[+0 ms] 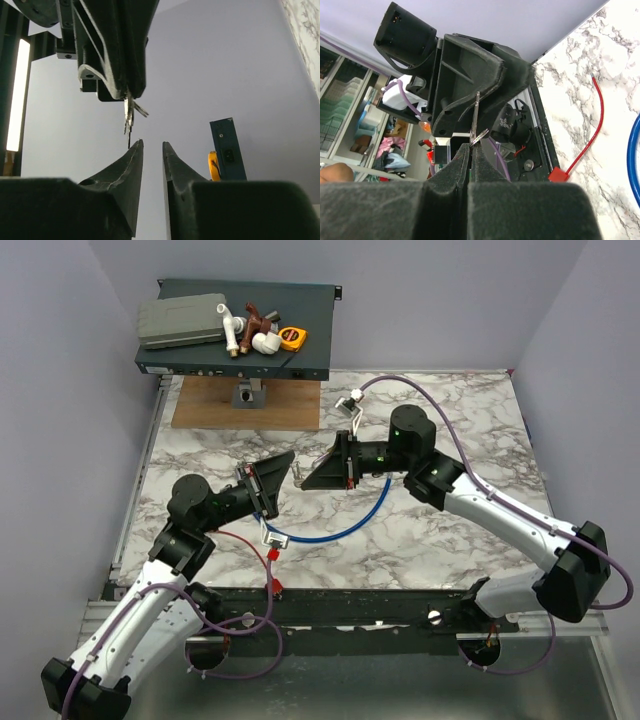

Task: Unlock with the key
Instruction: Pick up the key from the center of the board.

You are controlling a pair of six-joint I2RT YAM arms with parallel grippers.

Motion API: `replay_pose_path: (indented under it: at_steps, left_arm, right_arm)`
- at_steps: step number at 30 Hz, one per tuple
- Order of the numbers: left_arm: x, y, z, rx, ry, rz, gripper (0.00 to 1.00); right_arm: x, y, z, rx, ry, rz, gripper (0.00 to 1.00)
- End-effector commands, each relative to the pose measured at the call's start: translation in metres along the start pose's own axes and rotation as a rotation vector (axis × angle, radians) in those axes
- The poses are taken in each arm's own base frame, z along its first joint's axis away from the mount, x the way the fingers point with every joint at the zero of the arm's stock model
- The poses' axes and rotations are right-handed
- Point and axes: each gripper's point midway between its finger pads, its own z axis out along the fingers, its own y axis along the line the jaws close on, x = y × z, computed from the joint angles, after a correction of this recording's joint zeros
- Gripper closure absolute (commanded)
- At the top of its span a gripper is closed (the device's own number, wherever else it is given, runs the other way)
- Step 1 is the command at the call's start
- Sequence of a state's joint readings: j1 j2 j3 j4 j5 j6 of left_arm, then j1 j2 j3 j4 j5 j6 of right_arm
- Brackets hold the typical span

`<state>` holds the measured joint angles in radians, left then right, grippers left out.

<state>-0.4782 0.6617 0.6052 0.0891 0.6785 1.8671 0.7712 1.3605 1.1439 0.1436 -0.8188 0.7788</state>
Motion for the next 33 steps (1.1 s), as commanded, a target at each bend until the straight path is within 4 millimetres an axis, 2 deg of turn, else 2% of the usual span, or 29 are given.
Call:
replay_pose_path:
  at_steps: [1,7,17,26,33]
  left_arm:
    - [-0.009,0.02,-0.002,-0.091,-0.035,0.039,0.83]
    - [-0.011,0.022,-0.005,-0.111,-0.031,0.018,0.85]
    - [0.009,0.025,-0.012,-0.126,0.078,-0.07,0.81]
    - [-0.014,0.01,-0.012,-0.088,0.0,0.007,0.76]
    - [-0.014,0.01,-0.011,-0.084,-0.001,0.024,0.75]
  right_arm:
    - [-0.007,0.013,0.003,-0.057,0.011,-0.026,0.99]
    - [-0.007,0.01,0.004,-0.05,0.013,-0.016,0.99]
    - [-0.008,0.011,0.001,-0.034,0.001,-0.033,0.99]
    - [-0.012,0.012,0.003,-0.039,0.001,-0.033,0.99]
    - [-0.01,0.01,0.004,-0.037,0.006,-0.022,1.0]
